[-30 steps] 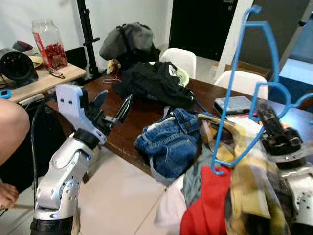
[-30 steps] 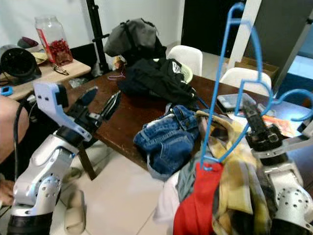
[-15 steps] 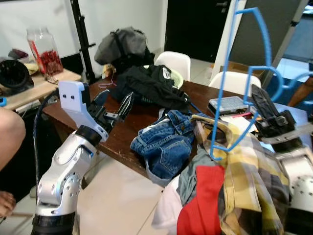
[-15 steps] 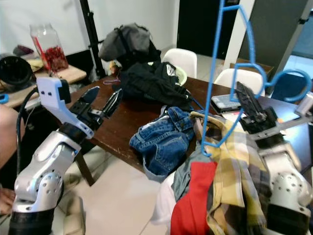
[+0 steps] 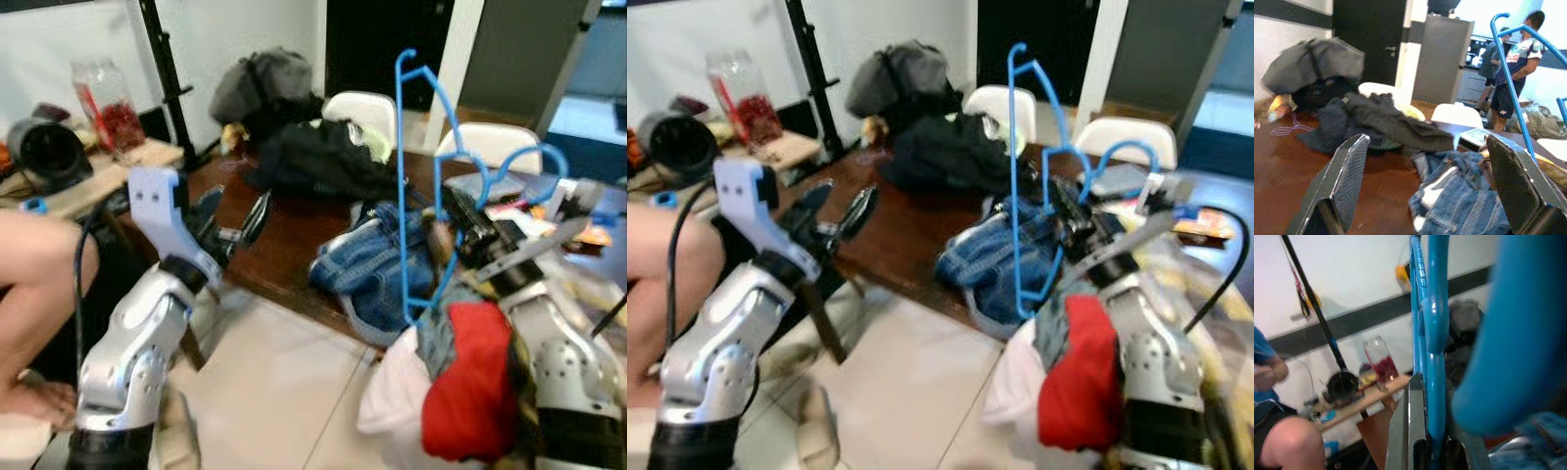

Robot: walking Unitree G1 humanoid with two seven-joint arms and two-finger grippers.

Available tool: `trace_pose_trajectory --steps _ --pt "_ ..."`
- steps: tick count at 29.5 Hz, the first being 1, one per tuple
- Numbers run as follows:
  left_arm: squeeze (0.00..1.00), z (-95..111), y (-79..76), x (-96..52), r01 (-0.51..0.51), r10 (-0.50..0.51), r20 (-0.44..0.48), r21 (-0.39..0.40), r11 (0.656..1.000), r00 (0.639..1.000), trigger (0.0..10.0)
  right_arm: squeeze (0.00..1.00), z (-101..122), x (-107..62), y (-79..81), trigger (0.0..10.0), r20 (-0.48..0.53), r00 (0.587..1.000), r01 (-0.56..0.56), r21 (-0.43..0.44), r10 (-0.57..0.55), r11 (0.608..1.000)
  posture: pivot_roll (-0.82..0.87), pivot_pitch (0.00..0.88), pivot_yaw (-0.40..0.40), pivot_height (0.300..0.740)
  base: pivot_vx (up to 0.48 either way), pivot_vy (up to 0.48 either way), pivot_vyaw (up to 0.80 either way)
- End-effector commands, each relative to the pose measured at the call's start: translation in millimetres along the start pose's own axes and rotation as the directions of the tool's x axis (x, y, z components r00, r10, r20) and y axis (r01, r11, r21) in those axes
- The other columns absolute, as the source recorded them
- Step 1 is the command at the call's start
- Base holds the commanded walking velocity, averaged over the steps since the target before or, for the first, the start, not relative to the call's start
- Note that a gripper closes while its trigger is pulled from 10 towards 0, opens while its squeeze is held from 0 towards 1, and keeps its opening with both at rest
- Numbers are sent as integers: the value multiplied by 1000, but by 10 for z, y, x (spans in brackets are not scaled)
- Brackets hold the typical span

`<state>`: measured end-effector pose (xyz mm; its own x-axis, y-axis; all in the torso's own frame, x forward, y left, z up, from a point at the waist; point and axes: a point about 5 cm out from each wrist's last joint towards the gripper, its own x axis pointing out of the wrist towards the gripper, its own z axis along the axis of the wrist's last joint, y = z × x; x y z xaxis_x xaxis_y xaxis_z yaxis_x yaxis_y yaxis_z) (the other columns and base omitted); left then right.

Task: Hang hanger

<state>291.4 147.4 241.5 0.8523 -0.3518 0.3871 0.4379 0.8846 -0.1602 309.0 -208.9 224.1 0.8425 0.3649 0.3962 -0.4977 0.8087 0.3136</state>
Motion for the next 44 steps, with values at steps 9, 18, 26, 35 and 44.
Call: trace_pose_trajectory --steps 9,18,26,35,44 --pt "0 53 142 -49 -61 60 24 48 997 998 10000 0 6 36 -48 10000 -16 996 91 -117 -93 989 -10 0 -25 740 427 0 0" --pt "0 145 237 -65 -82 78 46 88 993 996 10000 0 167 -29 -279 10000 10 971 236 -176 -238 956 -14 0 -24 740 480 0 -328" --pt "0 281 268 -23 -57 48 71 127 990 996 10000 0 533 -90 -354 10000 149 960 257 -121 -238 959 -20 0 -21 740 480 0 -800" --pt "0 120 150 -17 31 -28 -33 109 994 999 10000 0 639 -73 -366 10000 182 951 277 -144 -250 950 -13 0 -23 740 245 0 -800" --pt "0 -137 337 -120 -66 126 -217 266 962 968 10000 0 667 -63 -351 10000 186 952 276 -182 -243 944 -8 0 -28 740 0 0 -267"
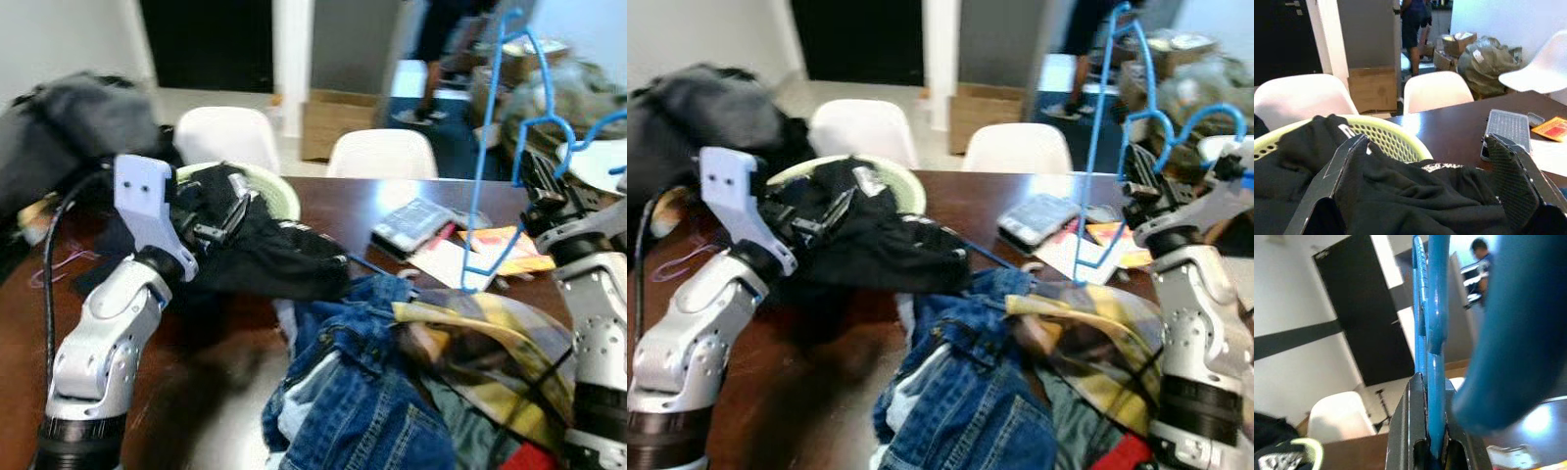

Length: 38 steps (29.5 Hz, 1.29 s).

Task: Hang hanger

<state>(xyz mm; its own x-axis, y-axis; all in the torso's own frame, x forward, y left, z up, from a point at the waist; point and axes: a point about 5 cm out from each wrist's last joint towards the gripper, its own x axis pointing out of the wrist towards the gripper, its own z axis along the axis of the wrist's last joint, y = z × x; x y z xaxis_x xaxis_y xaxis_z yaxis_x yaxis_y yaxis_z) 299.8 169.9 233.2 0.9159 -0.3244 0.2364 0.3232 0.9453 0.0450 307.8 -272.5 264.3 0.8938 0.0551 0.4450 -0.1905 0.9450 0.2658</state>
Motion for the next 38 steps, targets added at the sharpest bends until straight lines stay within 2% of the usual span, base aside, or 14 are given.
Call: trace_pose_trajectory --steps 1,4,6,8,10,11,15,17,19,21,24,26,33,38 --pt "0 -211 65 -75 -28 39 -145 81 996 989 10000 0 35 21 32 10000 16 1000 -17 -5 17 1000 -8 0 -28 740 0 0 0" --pt "0 -379 9 -177 53 29 -290 271 961 957 10000 0 59 30 10 10000 18 1000 -13 -7 13 1000 -8 0 -29 740 0 0 0" --pt "0 -379 9 -177 53 29 -290 271 961 957 10000 0 59 30 10 10000 18 1000 -13 -7 13 1000 -8 0 -29 740 0 0 0" --pt "0 -465 26 -309 155 61 -417 465 871 907 10000 0 57 29 -19 10000 10 1000 -7 -18 7 1000 -4 0 -30 740 0 0 0" --pt "0 -465 26 -309 155 61 -417 465 871 907 10000 0 57 29 -19 10000 10 1000 -7 -18 7 1000 -4 0 -30 740 0 0 0" --pt "0 -446 97 -370 175 109 -450 543 821 887 10000 0 50 28 -29 10000 5 1000 -6 -21 6 1000 -4 0 -30 740 0 0 0" --pt "0 -425 146 -408 183 143 -464 588 788 874 10000 0 46 27 -32 10000 3 1000 -5 -23 5 1000 3 0 -31 740 0 0 0" --pt "0 -369 361 -497 167 255 -437 721 673 863 10000 0 18 45 -31 10000 -5 1000 -8 -17 8 1000 20 0 -46 740 0 0 0" --pt "0 -369 361 -497 167 255 -437 721 673 863 10000 0 18 45 -31 10000 -5 1000 -8 -17 8 1000 20 0 -46 740 0 0 0" --pt "0 -325 502 -485 137 303 -356 817 561 884 10000 0 -4 71 -9 10000 -10 1000 -19 -10 19 1000 21 0 -53 740 0 0 0" --pt "0 -324 530 -452 130 303 -325 845 519 896 10000 0 -7 78 -2 10000 -10 1000 -22 -8 22 1000 17 0 -54 740 0 0 0" --pt "0 -386 558 -383 143 286 -291 885 444 913 10000 0 -4 82 2 10000 -7 1000 -25 -6 25 1000 5 0 -54 740 0 0 0" --pt "0 -496 572 -302 157 273 -291 893 423 917 10000 0 24 75 -1 10000 -1 1000 -24 -15 24 1000 -16 0 -47 740 0 0 0" --pt "0 -542 542 -268 175 248 -316 871 459 916 10000 0 57 67 -14 10000 6 1000 -21 -23 21 1000 -24 0 -46 740 0 0 0"
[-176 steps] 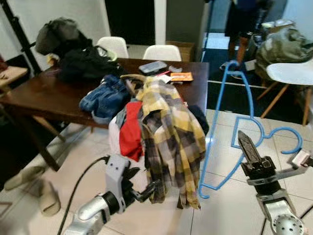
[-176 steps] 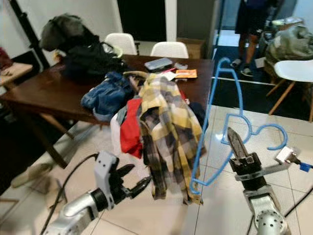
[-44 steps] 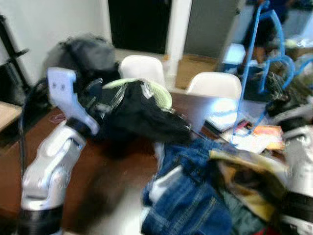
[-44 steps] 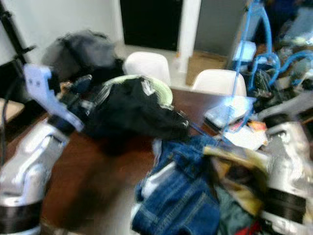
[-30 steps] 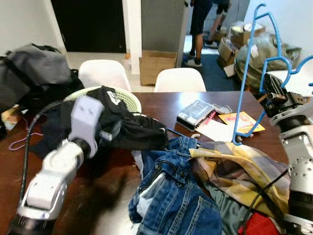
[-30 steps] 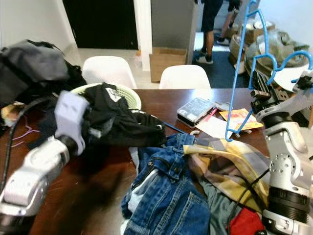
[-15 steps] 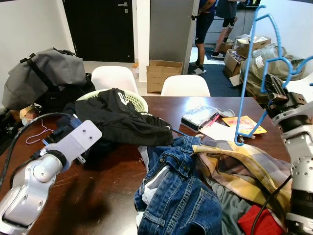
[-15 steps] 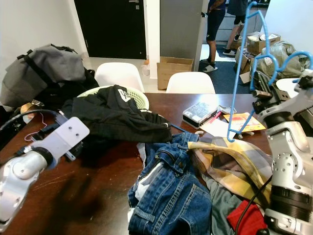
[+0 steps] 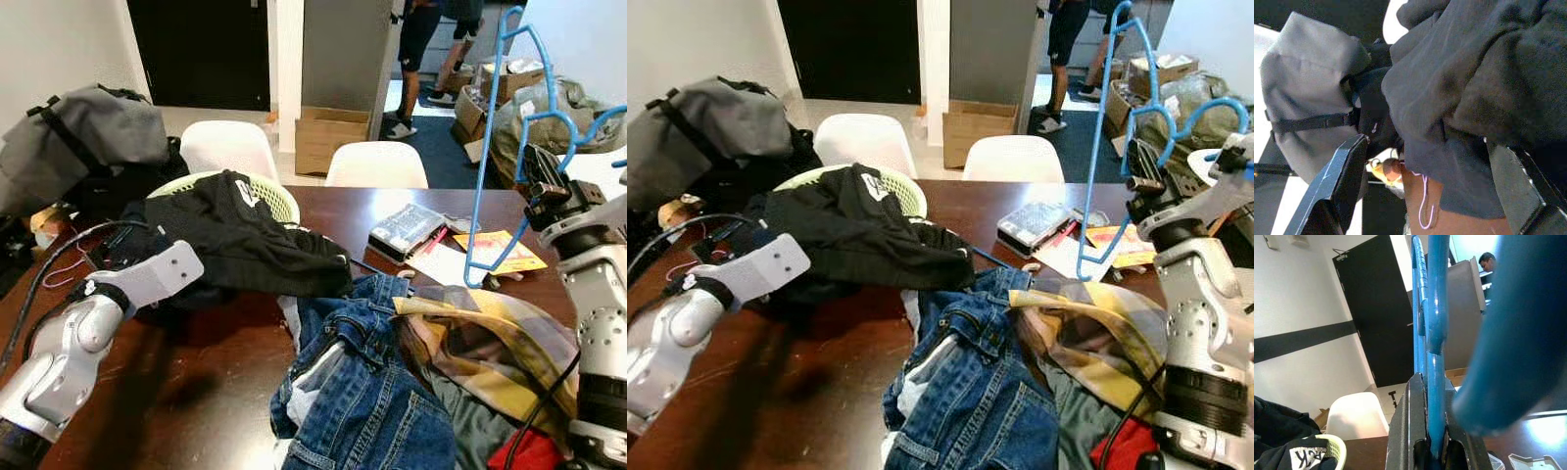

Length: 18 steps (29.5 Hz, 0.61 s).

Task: Hang hanger

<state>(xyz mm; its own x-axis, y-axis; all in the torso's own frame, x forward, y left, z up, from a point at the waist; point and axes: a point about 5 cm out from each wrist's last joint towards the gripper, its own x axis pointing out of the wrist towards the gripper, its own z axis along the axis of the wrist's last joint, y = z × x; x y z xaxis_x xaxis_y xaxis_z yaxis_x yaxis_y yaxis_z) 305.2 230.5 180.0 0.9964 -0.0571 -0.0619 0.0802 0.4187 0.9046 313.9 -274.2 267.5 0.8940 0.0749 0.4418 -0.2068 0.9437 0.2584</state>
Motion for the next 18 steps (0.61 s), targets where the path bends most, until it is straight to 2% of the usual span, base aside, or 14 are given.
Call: trace_pose_trajectory --steps 1,3,5,7,18 --pt "0 66 -93 13 51 -51 26 -24 998 998 10000 0 60 -4 0 10000 17 1000 -1 -27 1 1000 -24 0 -47 740 0 0 0" --pt "0 66 -93 13 51 -51 26 -24 998 998 10000 0 60 -4 0 10000 17 1000 -1 -27 1 1000 -24 0 -47 740 0 0 0" --pt "0 162 -213 12 89 -85 56 -67 994 995 10000 0 61 -4 5 10000 18 1000 -2 -29 3 1000 -20 0 -50 740 0 0 0" --pt "0 180 -255 15 94 -89 65 -74 993 994 10000 0 56 -1 12 10000 17 1000 -5 -28 5 1000 -19 0 -52 740 0 0 0" --pt "0 175 -301 57 49 -41 73 -110 993 996 10000 0 48 -1 29 10000 16 1000 -12 -22 12 1000 -21 0 -49 740 0 0 0"
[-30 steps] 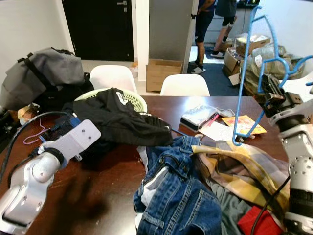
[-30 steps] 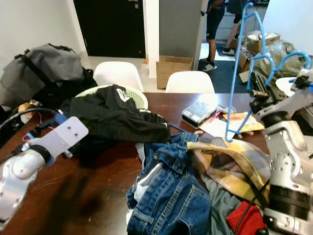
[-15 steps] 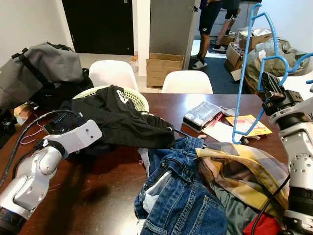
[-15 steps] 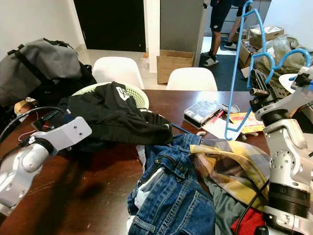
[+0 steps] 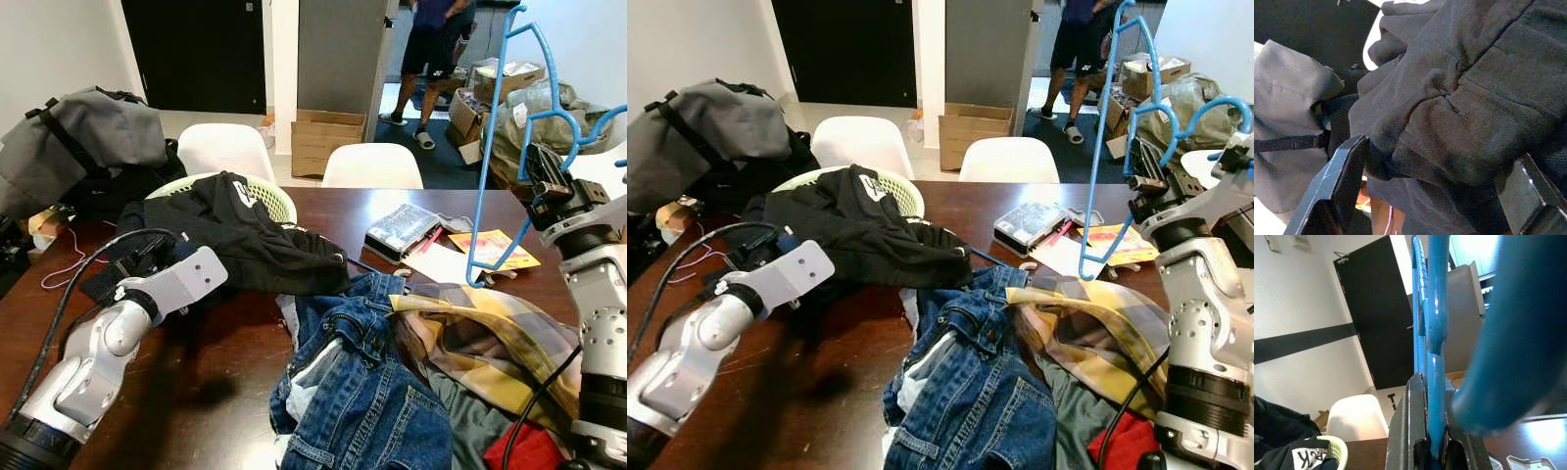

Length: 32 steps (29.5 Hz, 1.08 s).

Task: Hang hanger

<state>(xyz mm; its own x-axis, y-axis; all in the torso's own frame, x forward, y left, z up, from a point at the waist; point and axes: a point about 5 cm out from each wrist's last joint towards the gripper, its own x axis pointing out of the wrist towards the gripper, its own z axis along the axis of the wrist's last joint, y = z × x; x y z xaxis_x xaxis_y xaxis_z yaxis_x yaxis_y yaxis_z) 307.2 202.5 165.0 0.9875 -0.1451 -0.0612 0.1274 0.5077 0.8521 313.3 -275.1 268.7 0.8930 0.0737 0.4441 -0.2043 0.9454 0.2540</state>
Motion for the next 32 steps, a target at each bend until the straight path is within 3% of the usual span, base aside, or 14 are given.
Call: trace_pose_trajectory --steps 1,2,3,4,5,18,22,24,26,27,29,30,31,32 --pt "0 -21 -47 13 3 -3 -8 -6 1000 1000 10000 0 33 0 33 10000 14 1000 -12 -16 13 1000 -21 0 -49 740 0 0 0" --pt "0 -43 -30 13 -7 7 -17 -13 1000 1000 10000 0 39 -3 28 10000 14 1000 -11 -17 12 1000 -21 0 -49 740 0 0 0" --pt "0 -59 -13 13 -16 16 -23 -14 1000 1000 4549 0 46 -5 24 10000 14 1000 -11 -18 11 1000 -23 0 -48 740 0 0 0" --pt "0 -59 -13 13 -16 16 -23 -14 1000 1000 4549 0 46 -5 24 10000 14 1000 -11 -18 11 1000 -23 0 -48 740 0 0 0" --pt "0 -92 24 9 -38 38 -27 -15 999 999 0 0 58 -8 15 10000 16 1000 -9 -18 9 1000 -25 0 -47 740 0 0 0" --pt "0 -131 158 18 -97 97 -21 19 995 995 0 0 66 -10 23 10000 19 1000 -13 -17 13 1000 -28 0 -46 740 0 0 0" --pt "0 -110 351 21 -159 158 10 47 986 987 0 0 56 -10 36 10000 18 1000 -16 -14 16 1000 -26 0 -50 740 0 0 0" --pt "0 -110 351 21 -159 158 10 47 986 987 0 0 56 -10 36 10000 18 1000 -16 -14 16 1000 -26 0 -50 740 0 0 0" --pt "0 223 968 22 -304 306 168 -37 952 937 0 0 2 13 132 10000 15 999 -50 8 50 999 -20 0 -48 740 0 0 0" --pt "0 223 968 22 -304 306 168 -37 952 937 0 0 2 13 132 10000 15 999 -50 8 50 999 -20 0 -48 740 0 0 0" --pt "0 563 1428 -74 -363 381 313 -116 925 870 0 0 -58 18 277 10000 6 992 -129 38 129 991 -14 0 -48 740 0 0 0" --pt "0 705 1626 -120 -350 364 377 -106 931 852 0 0 -106 -30 449 10000 -23 964 -264 41 265 964 -9 0 -46 740 0 0 0" --pt "0 791 1761 -154 -340 344 417 -87 936 841 0 0 -139 -90 584 10000 -45 926 -373 46 375 927 -4 0 -44 740 0 0 0" --pt "0 791 1761 -154 -340 344 417 -87 936 841 0 0 -139 -90 584 10000 -45 926 -373 46 375 927 -4 0 -44 740 0 0 0"
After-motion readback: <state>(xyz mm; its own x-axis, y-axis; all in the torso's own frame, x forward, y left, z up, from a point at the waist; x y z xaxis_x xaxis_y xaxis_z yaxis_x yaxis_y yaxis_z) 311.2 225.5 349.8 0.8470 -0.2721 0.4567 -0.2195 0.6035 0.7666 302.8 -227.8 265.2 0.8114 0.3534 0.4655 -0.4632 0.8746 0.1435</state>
